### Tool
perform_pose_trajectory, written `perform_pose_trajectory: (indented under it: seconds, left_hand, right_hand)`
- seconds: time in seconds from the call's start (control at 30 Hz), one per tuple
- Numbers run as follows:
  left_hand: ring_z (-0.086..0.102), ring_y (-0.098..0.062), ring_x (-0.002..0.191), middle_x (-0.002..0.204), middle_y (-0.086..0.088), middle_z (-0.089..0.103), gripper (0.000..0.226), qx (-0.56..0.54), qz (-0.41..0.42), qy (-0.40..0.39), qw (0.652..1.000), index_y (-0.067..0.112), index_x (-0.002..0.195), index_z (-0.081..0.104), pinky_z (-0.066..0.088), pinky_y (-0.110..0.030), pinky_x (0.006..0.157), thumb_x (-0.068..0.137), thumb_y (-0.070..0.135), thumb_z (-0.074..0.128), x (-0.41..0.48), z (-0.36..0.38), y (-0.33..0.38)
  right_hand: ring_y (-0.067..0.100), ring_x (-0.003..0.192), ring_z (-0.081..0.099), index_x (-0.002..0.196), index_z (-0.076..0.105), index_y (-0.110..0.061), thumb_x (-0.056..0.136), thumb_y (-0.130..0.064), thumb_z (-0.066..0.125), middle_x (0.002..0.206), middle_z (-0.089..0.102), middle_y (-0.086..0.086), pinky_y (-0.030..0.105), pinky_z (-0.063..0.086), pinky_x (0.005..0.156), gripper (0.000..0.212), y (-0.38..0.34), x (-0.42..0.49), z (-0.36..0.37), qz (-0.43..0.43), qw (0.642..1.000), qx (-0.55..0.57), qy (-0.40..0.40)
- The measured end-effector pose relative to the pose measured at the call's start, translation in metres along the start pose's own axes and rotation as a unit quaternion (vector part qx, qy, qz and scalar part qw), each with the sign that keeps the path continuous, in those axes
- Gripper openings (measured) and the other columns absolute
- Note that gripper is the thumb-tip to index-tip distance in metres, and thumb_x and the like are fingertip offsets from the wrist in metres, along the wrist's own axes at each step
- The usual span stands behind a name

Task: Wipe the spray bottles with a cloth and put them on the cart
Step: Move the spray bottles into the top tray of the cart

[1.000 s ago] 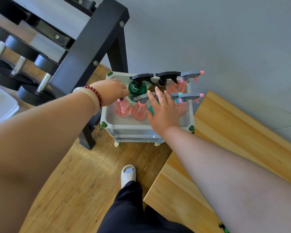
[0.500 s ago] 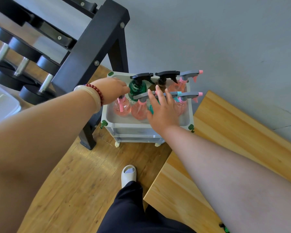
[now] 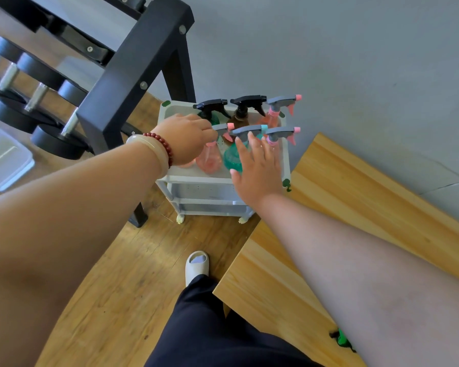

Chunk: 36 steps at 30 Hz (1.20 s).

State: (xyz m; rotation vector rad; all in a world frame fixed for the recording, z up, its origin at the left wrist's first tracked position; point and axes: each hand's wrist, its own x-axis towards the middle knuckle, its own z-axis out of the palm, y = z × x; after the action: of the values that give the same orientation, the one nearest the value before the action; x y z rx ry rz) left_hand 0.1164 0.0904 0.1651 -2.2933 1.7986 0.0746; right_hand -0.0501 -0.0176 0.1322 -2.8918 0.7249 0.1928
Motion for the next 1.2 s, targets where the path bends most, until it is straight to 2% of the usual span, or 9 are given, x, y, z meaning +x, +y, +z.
perform_pose_trajectory:
  seconds: [0.2,0.33,0.5,0.67,0.83,0.97,1.2]
  left_hand:
    - [0.05,-0.027,0.126,0.138,-0.005,0.055,0.038,-0.036,-0.022,-0.001,0.999,0.018,0.137,0.052,0.045,-0.048,0.106,0.099,0.016,0.05,-0.003,-0.007,0.052]
    - [0.053,-0.027,0.123,0.133,-0.006,0.058,0.035,-0.067,-0.034,0.018,0.997,0.015,0.136,0.053,0.045,-0.043,0.104,0.103,0.025,0.045,-0.001,-0.013,0.088]
    - [0.05,-0.028,0.127,0.138,-0.005,0.055,0.043,-0.107,-0.06,0.026,0.992,0.016,0.141,0.048,0.044,-0.044,0.104,0.106,0.035,0.034,0.008,-0.014,0.141]
    - [0.052,-0.03,0.123,0.135,-0.006,0.056,0.042,-0.124,-0.058,0.011,0.991,0.016,0.139,0.049,0.044,-0.043,0.099,0.106,0.036,0.033,0.017,-0.015,0.199]
    - [0.053,-0.028,0.122,0.132,-0.004,0.058,0.041,-0.143,-0.052,-0.003,0.988,0.015,0.134,0.052,0.044,-0.042,0.098,0.106,0.036,0.032,0.021,-0.01,0.247]
    - [0.05,-0.028,0.127,0.138,-0.005,0.054,0.041,-0.145,-0.049,-0.033,0.988,0.016,0.136,0.05,0.042,-0.042,0.103,0.106,0.037,0.032,0.017,-0.002,0.269]
    - [0.051,-0.028,0.125,0.137,-0.003,0.054,0.041,-0.151,-0.028,-0.067,0.986,0.017,0.136,0.049,0.042,-0.041,0.099,0.107,0.037,0.029,0.011,0.012,0.278]
  right_hand:
    - [0.031,0.152,-0.001,0.157,0.014,-0.022,0.102,-0.036,0.045,0.166,0.003,0.007,0.047,0.013,0.121,0.065,0.033,-0.039,0.0,0.021,0.999,0.039,0.004]
    - [0.03,0.152,0.0,0.157,0.013,-0.024,0.102,-0.035,0.046,0.166,0.001,0.006,0.046,0.013,0.12,0.065,0.057,-0.065,0.001,0.046,0.998,0.041,0.006]
    - [0.028,0.152,-0.003,0.157,0.011,-0.025,0.103,-0.036,0.043,0.166,0.001,0.005,0.045,0.01,0.12,0.064,0.089,-0.095,0.002,0.075,0.996,0.041,-0.002]
    - [0.027,0.152,-0.001,0.156,0.017,-0.026,0.102,-0.034,0.046,0.166,0.003,0.004,0.045,0.011,0.12,0.062,0.124,-0.123,0.009,0.107,0.992,0.063,0.001]
    - [0.027,0.152,-0.001,0.157,0.014,-0.026,0.102,-0.038,0.044,0.166,0.002,0.004,0.044,0.013,0.119,0.063,0.154,-0.15,0.026,0.123,0.991,0.049,-0.017]
    - [0.026,0.152,0.0,0.157,0.014,-0.027,0.102,-0.038,0.044,0.166,0.002,0.003,0.044,0.013,0.119,0.064,0.163,-0.168,0.041,0.14,0.988,0.054,-0.033]
    - [0.025,0.152,-0.003,0.157,0.011,-0.028,0.103,-0.038,0.043,0.166,-0.001,0.001,0.044,0.012,0.12,0.064,0.156,-0.181,0.055,0.174,0.981,0.07,-0.054]
